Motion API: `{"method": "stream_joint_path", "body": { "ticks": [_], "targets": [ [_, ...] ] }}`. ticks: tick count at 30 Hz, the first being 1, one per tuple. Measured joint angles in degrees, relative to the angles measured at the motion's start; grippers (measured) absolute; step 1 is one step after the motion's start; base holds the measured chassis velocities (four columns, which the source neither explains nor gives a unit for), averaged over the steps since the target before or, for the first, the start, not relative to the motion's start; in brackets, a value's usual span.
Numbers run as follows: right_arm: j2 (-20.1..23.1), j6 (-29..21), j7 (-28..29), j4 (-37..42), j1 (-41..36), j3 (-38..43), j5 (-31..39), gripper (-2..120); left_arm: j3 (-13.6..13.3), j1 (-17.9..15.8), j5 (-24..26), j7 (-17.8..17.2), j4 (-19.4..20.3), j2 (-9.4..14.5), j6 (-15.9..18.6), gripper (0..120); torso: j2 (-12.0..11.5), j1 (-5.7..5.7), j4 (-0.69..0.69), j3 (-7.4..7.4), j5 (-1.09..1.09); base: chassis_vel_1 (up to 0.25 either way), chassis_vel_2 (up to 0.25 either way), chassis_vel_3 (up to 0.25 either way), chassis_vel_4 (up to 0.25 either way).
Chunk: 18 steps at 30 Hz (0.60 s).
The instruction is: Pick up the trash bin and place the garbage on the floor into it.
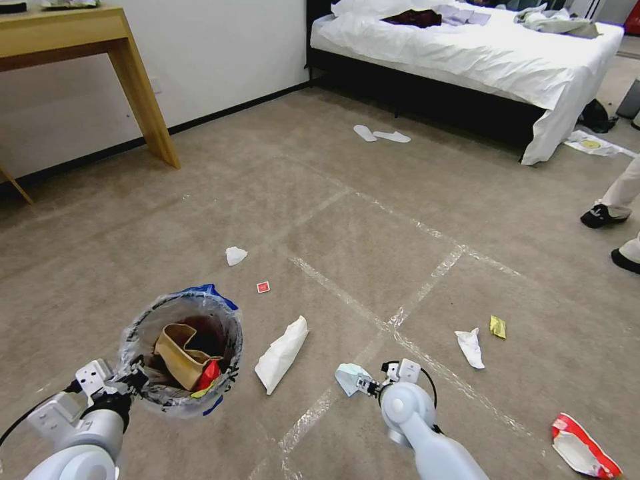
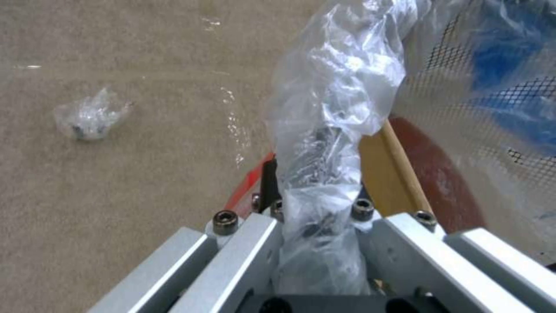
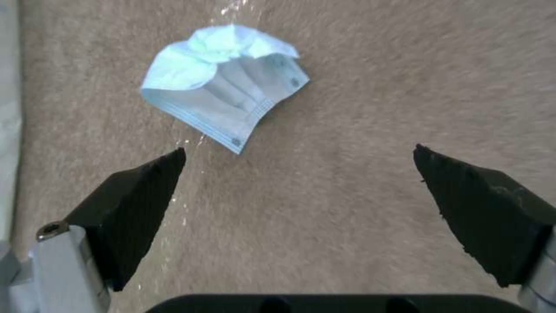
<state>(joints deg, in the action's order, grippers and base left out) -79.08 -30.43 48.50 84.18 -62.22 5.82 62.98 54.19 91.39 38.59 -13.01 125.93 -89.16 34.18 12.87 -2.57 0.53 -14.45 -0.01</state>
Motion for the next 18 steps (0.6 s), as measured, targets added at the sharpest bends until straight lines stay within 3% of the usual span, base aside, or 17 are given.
{"method": "stream_joint_path", "body": {
  "ticks": [10, 18],
  "targets": [
    [-7.25, 3.32, -7.94, -13.55, 6.81, -0.06, -5.63, 100, 0.34, 1.05, -0.34, 0.20, -0.09, -0.17, -0.30, 1, 0.00, 0.00, -0.01, 0.00, 0.00, 0.000, 0.000, 0.000, 0.000],
    [-8.61, 5.16, -10.60, -18.48, 8.85, 0.53, -7.78, 100, 0.46, 1.43, -0.20, 0.30, 0.73, -0.18, -0.48, 1, 0.00, 0.00, 0.00, 0.00, 0.00, 0.000, 0.000, 0.000, 0.000]
  ]
}}
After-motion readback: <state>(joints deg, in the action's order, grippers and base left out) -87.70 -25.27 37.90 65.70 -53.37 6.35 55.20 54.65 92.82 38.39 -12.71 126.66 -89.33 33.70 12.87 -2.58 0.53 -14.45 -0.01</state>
